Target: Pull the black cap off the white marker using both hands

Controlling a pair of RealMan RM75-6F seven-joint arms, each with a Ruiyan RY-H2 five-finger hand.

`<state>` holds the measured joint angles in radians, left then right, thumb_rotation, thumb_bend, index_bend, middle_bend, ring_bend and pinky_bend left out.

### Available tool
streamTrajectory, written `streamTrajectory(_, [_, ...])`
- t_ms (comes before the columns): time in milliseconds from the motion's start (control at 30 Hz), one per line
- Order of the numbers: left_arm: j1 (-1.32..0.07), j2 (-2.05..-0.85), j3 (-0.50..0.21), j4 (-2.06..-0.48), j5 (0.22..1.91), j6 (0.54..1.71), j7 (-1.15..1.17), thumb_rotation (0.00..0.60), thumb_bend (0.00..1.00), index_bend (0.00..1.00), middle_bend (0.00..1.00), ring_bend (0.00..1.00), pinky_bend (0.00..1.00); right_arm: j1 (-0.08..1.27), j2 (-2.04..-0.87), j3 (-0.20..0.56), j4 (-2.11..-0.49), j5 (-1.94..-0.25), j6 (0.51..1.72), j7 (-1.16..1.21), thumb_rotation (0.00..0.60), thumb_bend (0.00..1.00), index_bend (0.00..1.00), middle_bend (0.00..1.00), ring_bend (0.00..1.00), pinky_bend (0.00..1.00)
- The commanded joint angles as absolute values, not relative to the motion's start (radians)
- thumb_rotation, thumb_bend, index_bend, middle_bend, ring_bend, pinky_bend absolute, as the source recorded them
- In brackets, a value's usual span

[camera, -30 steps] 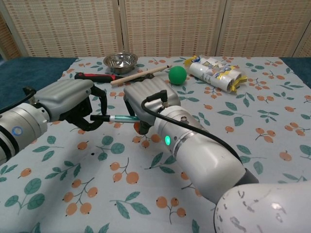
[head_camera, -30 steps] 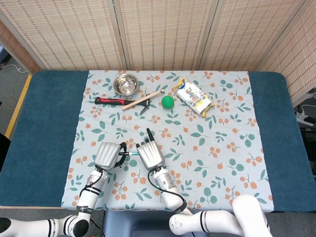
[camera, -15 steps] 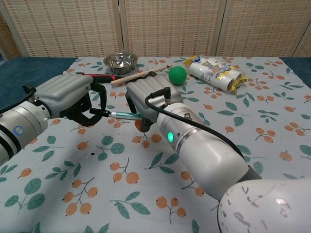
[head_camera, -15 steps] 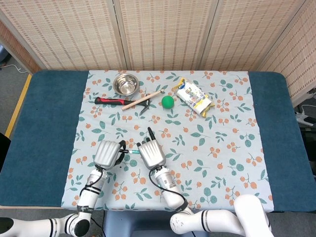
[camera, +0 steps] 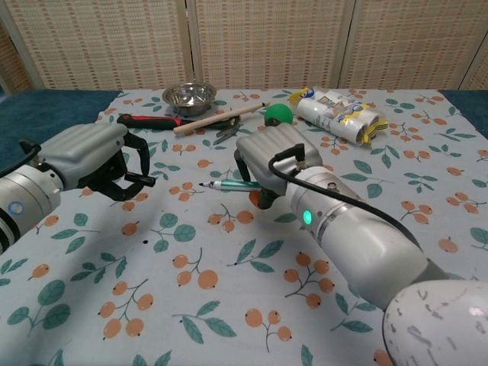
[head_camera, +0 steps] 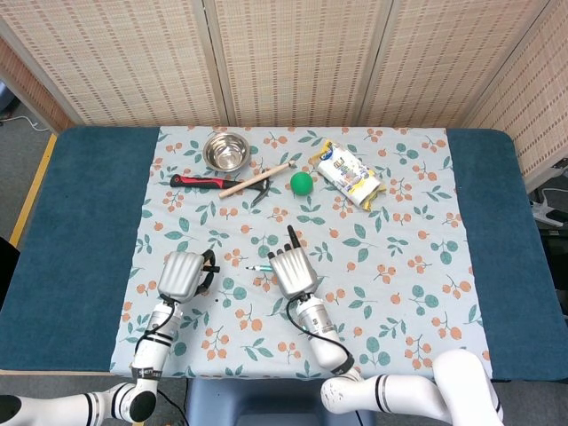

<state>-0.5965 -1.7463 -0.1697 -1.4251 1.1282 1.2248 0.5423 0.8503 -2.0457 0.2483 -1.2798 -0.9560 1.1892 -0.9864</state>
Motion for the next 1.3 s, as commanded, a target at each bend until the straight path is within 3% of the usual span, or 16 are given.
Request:
streamTrajectory(33, [-0.594,-1.764,-0.156,-1.39,1.115,1.189,0.52,0.6,0.55,0.7,1.0,0.88,1.0,0.839,-2.042,0.233,-1.259,-0.961,1.178,-0.968,0.6,0.41,0.77,0.73,0.41,0.02])
streamTrajectory(100, [-0.596,-1.771,-0.153,-1.38,1.118,1.168,0.498,0.6,0.5,0.59,1.0,0.88,1.0,0.833,-2.038,0.222,-1.259,-0.948,1.166,-0.984,0.6,0.41,0.62,0.66,0.39,0.03])
streamTrajectory(233, [-0.602,-1.773,-0.152,-1.379,1.107,1.141,0.5,0.6,0.46,0.25,0.96,0.87,1.0,0.827,-2.02,0.217,-1.296,-0.907,1.149,-1.027,0.6,0.41,0.17,0.36,0.25,0.01])
streamTrajectory(333, [-0.605,-1.774,-0.154,-1.384,1.101,1.141,0.519,0.6,0.45,0.08,0.93,0.86,0.99,0.826,-2.0,0.216,-1.338,-0.867,1.146,-1.076,0.6,0.37,0.0,0.22,0.15,0.0])
streamTrajectory(433, [-0.605,-1.771,-0.163,-1.4,1.084,1.136,0.525,0.6,0.43,0.0,0.9,0.86,0.99,0.819,-1.984,0.209,-1.373,-0.858,1.15,-1.078,0.6,0.27,0.0,0.2,0.13,0.0])
streamTrajectory(600, [-0.583,-1.729,-0.142,-1.459,1.103,1.147,0.508,0.6,0.42,0.0,0.9,0.85,0.99,0.788,-1.923,0.194,-1.477,-0.873,1.176,-1.042,0.6,0.23,0.0,0.18,0.12,0.0])
streamTrajectory(667, [-0.56,-1.683,-0.118,-1.515,1.143,1.166,0.471,0.6,0.42,0.0,0.84,0.83,0.97,0.757,-1.858,0.17,-1.567,-0.914,1.205,-1.013,0.6,0.22,0.0,0.17,0.11,0.0])
streamTrajectory(700, [-0.539,-1.637,-0.095,-1.565,1.183,1.183,0.433,0.6,0.42,0.0,0.76,0.78,0.95,0.727,-1.799,0.143,-1.639,-0.958,1.236,-0.983,0.6,0.22,0.0,0.15,0.09,0.0])
streamTrajectory(767, [-0.501,-1.542,-0.041,-1.651,1.249,1.193,0.352,0.6,0.42,0.0,0.51,0.56,0.83,0.668,-1.697,0.086,-1.741,-1.049,1.298,-0.925,0.6,0.2,0.0,0.1,0.04,0.0])
streamTrajectory(833, [-0.452,-1.408,0.04,-1.729,1.332,1.204,0.242,0.6,0.42,0.0,0.2,0.25,0.61,0.586,-1.571,0.0,-1.825,-1.174,1.389,-0.846,0.6,0.2,0.0,0.05,0.01,0.0])
streamTrajectory(900, [-0.382,-1.318,0.111,-1.734,1.418,1.278,0.136,0.6,0.42,0.0,0.05,0.06,0.42,0.491,-1.461,-0.091,-1.853,-1.309,1.505,-0.741,0.6,0.2,0.0,0.01,0.0,0.0])
streamTrajectory(933, [-0.346,-1.298,0.134,-1.714,1.448,1.323,0.085,0.6,0.42,0.0,0.01,0.02,0.34,0.447,-1.424,-0.127,-1.844,-1.363,1.562,-0.689,0.6,0.2,0.0,0.0,0.0,0.0])
streamTrajectory(1000, [-0.267,-1.276,0.175,-1.639,1.5,1.424,-0.014,0.6,0.42,0.0,0.0,0.0,0.22,0.34,-1.364,-0.193,-1.777,-1.456,1.699,-0.575,0.6,0.2,0.0,0.0,0.0,0.0])
streamTrajectory(1100, [-0.199,-1.255,0.184,-1.55,1.523,1.519,-0.017,0.6,0.42,0.0,0.0,0.0,0.12,0.215,-1.33,-0.221,-1.657,-1.472,1.827,-0.463,0.6,0.2,0.0,0.0,0.0,0.0])
streamTrajectory(1300, [-0.143,-1.208,0.137,-1.537,1.576,1.666,-0.01,0.6,0.42,0.0,0.0,0.0,0.07,0.129,-1.28,-0.18,-1.58,-1.387,1.808,-0.319,0.6,0.19,0.0,0.0,0.0,0.0])
